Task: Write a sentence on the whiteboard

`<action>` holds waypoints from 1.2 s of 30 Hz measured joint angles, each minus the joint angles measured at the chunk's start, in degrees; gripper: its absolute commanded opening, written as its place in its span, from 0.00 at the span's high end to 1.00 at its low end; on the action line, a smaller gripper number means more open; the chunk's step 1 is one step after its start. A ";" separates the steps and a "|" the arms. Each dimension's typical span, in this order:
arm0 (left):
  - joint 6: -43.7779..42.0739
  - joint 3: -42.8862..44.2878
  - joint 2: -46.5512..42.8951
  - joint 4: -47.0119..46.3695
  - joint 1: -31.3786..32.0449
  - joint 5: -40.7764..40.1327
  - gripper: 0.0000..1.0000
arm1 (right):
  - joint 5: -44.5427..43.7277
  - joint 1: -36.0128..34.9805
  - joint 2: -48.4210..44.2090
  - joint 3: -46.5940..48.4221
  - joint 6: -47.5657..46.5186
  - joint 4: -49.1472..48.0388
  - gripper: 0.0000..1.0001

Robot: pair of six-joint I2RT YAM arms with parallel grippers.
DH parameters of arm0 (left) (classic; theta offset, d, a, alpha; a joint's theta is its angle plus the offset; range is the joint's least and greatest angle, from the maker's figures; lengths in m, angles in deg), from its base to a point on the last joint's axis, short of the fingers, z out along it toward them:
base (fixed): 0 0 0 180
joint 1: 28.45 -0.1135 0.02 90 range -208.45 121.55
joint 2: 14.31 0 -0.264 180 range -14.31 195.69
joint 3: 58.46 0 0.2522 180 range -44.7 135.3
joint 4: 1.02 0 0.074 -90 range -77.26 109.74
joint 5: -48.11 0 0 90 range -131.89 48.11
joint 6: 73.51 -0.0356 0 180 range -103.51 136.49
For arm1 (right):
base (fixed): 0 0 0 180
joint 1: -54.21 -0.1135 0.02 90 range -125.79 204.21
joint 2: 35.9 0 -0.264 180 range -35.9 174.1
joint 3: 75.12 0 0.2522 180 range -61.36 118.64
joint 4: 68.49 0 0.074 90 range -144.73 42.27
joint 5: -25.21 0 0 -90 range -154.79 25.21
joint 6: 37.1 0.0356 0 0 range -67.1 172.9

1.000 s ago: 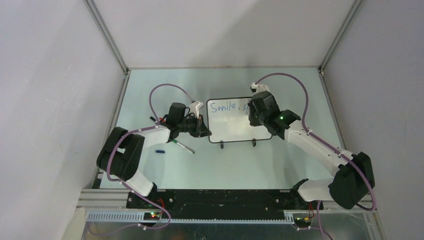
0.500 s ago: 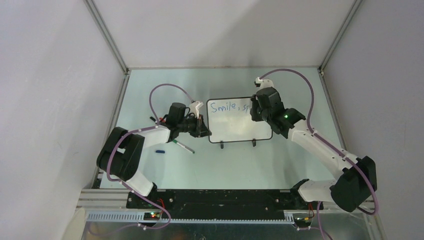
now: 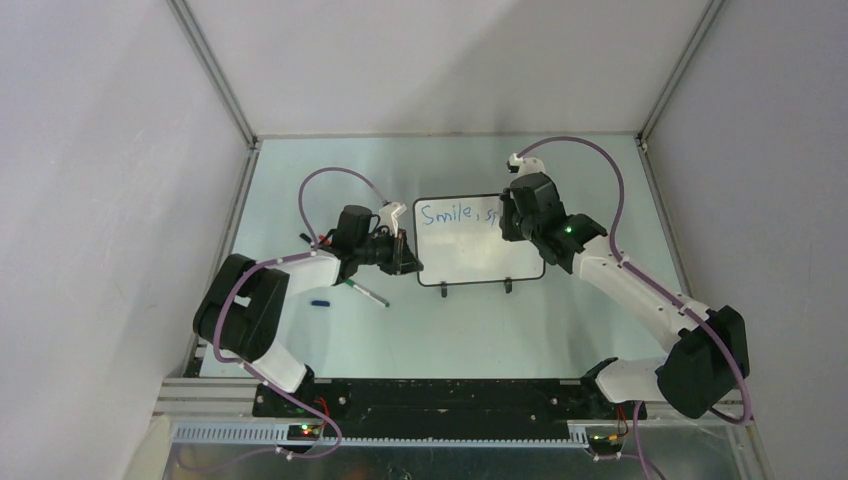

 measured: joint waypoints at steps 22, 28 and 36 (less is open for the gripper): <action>0.02 0.00 0.00 -0.02 0.09 -0.17 0.84 | 1.01 1.01 1.01 0.09 0.09 -0.48 1.00; 0.02 0.00 0.00 0.00 0.09 -0.22 0.84 | 1.07 1.20 1.03 0.15 0.26 -0.42 1.00; 0.02 0.00 -0.07 0.07 0.11 -0.52 0.84 | 0.98 1.38 1.01 0.26 0.44 -0.07 1.00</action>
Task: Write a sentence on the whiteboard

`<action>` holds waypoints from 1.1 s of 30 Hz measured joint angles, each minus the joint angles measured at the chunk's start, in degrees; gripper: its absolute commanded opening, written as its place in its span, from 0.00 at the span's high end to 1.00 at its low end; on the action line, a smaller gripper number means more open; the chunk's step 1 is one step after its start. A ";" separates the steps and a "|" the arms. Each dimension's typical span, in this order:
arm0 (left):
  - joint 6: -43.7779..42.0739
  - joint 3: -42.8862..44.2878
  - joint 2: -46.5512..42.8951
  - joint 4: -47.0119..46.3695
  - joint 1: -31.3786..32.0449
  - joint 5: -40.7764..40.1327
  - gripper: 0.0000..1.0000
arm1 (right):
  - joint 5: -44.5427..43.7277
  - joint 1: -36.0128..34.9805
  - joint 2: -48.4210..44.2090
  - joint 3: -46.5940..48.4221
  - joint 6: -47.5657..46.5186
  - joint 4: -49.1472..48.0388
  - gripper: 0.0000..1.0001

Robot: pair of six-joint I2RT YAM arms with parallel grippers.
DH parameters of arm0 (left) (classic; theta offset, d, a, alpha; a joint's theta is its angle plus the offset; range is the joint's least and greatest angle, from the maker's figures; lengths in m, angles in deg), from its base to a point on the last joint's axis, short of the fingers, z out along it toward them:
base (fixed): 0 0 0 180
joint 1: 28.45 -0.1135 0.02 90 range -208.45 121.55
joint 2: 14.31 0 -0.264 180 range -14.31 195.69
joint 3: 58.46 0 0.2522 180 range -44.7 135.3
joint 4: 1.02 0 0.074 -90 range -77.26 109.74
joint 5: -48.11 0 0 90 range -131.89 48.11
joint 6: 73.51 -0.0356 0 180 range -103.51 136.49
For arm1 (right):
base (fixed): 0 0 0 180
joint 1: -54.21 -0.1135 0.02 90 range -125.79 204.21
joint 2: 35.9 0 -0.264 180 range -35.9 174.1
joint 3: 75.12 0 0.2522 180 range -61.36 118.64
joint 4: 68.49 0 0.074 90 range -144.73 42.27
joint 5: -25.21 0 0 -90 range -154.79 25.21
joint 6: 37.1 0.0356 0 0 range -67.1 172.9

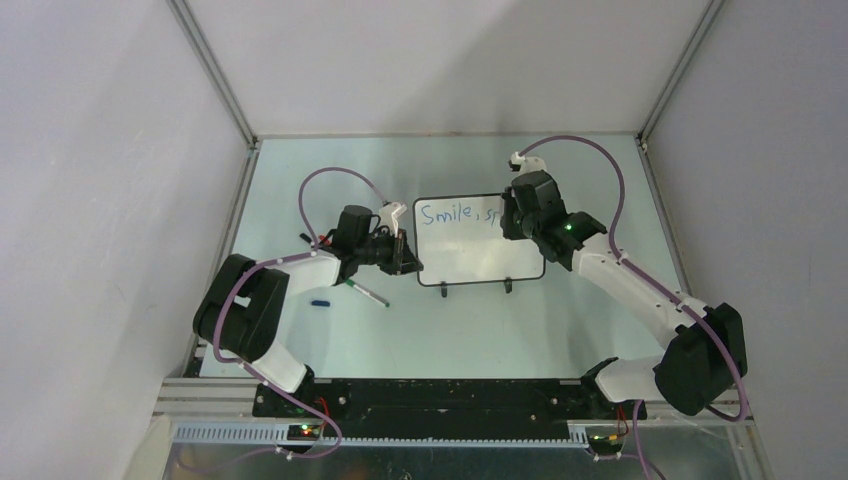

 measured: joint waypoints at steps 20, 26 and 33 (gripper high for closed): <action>-0.02 0.00 -0.20 0.28 0.11 -0.13 0.84 | -0.37 0.22 -0.17 0.00 0.04 0.81 1.00; -0.02 0.00 -0.20 0.28 0.11 -0.20 0.84 | -0.35 0.22 -0.17 0.00 -0.02 1.03 1.00; -0.04 0.00 -0.22 0.28 0.11 -0.26 0.84 | -0.33 0.20 -0.17 0.00 -0.20 1.40 1.00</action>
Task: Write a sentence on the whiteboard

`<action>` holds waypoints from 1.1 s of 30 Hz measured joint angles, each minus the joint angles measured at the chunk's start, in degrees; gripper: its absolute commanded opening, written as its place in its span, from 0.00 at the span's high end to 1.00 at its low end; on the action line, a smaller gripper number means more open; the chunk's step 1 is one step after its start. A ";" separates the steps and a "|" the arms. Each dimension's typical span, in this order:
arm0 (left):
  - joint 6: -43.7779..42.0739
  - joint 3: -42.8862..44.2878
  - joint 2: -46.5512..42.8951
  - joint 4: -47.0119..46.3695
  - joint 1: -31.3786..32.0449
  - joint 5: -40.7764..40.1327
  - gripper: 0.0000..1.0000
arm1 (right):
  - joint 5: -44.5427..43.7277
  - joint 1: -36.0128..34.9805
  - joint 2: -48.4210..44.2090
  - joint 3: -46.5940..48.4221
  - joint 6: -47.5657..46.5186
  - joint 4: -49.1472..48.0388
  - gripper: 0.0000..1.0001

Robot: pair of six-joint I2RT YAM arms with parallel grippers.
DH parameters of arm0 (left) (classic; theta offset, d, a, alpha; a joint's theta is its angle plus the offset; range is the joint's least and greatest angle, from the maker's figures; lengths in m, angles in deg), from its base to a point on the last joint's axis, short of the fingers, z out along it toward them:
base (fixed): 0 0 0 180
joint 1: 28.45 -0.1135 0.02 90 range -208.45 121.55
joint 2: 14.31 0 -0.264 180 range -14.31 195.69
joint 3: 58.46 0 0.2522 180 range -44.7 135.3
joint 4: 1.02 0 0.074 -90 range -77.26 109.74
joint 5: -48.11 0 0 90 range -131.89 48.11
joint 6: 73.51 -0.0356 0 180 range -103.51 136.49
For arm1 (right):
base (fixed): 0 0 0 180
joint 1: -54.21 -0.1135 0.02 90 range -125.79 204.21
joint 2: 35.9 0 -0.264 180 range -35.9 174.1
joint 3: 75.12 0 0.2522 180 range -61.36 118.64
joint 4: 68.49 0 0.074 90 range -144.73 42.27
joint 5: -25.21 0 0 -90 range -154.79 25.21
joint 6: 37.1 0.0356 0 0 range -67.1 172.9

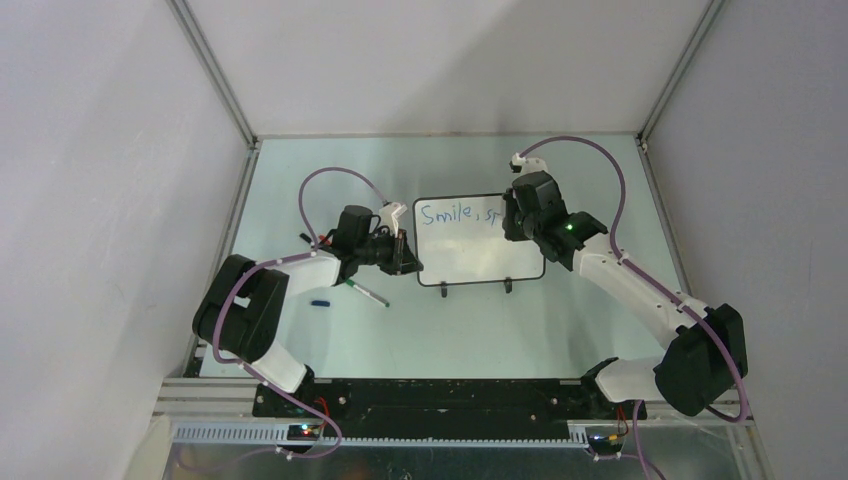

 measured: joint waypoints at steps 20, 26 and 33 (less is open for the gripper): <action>0.00 0.00 -0.09 0.17 0.00 -0.04 0.84 | 0.61 -0.92 0.00 0.00 -1.09 0.04 1.00; 0.00 0.00 -0.09 0.17 0.00 -0.04 0.84 | 1.18 -1.01 0.00 0.00 -1.29 0.00 1.00; 0.00 0.00 -0.09 0.17 0.04 -0.02 0.84 | 2.21 -1.03 -1.16 -0.13 -1.38 -0.31 1.00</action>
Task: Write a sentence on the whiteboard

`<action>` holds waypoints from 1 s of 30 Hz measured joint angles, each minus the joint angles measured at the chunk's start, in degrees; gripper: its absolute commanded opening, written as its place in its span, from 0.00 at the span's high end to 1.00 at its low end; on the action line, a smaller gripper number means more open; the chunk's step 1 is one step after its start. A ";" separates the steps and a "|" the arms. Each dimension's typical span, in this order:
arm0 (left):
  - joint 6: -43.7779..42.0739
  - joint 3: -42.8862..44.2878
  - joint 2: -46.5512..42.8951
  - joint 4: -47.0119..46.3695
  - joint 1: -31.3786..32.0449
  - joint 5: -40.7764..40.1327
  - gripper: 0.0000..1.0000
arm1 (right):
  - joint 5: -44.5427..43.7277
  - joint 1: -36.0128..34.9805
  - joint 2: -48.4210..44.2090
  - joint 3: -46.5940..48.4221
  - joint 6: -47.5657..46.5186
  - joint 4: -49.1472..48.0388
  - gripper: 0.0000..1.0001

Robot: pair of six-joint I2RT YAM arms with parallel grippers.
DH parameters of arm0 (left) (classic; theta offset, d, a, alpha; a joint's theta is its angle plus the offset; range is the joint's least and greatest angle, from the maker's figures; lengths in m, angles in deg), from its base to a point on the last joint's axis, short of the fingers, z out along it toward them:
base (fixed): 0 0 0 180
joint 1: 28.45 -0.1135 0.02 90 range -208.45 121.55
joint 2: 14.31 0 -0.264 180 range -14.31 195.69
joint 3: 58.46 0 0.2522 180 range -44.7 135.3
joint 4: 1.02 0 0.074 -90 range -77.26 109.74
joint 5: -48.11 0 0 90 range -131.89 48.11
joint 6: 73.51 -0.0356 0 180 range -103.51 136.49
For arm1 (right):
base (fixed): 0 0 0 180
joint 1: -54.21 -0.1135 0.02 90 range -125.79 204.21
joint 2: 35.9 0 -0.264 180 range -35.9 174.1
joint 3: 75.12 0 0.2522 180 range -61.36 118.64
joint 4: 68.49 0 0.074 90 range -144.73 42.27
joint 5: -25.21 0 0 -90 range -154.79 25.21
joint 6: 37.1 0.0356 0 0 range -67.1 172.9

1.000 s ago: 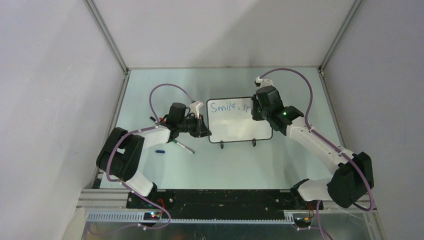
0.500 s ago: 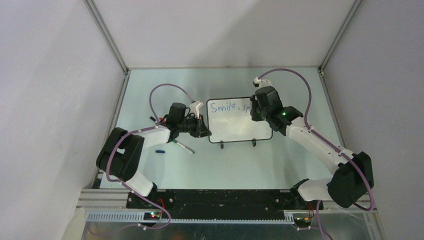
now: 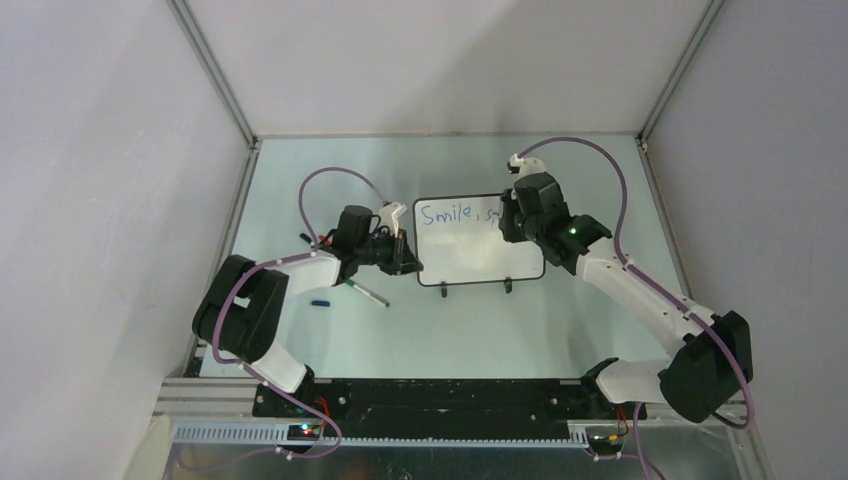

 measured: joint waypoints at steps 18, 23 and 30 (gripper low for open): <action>0.00 0.00 0.00 0.00 0.00 0.00 0.84 | -0.55 2.54 -4.90 -2.08 0.13 -2.56 1.00; 0.00 0.00 0.00 -0.02 0.00 0.00 0.84 | -0.28 2.51 -3.98 -2.32 0.13 -2.56 1.00; 0.00 0.00 0.00 0.00 0.00 0.00 0.84 | -0.22 2.54 -3.28 -2.36 0.11 -2.64 1.00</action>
